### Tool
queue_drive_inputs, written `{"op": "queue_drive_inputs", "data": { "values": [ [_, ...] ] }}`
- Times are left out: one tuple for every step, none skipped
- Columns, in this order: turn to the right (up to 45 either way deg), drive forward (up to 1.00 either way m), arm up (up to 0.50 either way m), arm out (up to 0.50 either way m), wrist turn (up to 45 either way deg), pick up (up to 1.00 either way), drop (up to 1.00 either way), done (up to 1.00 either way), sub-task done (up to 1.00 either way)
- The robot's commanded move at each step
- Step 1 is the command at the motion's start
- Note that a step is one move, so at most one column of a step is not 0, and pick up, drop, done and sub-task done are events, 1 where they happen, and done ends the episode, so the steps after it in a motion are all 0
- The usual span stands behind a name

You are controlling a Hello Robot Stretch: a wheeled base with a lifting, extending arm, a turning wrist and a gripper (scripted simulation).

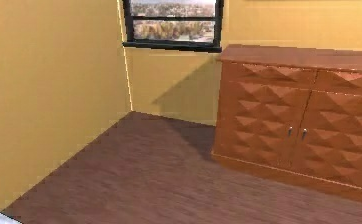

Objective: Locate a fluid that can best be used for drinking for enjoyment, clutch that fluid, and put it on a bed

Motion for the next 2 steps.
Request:
{"op": "queue_drive_inputs", "data": {
  "values": [
    [-39.0, 0.00, 0.00, 0.00, 0.0, 0.00, 0.00, 0.00, 0.00],
    [45.0, 0.00, 0.00, 0.00, 0.0, 0.00, 0.00, 0.00, 0.00]
  ]
}}
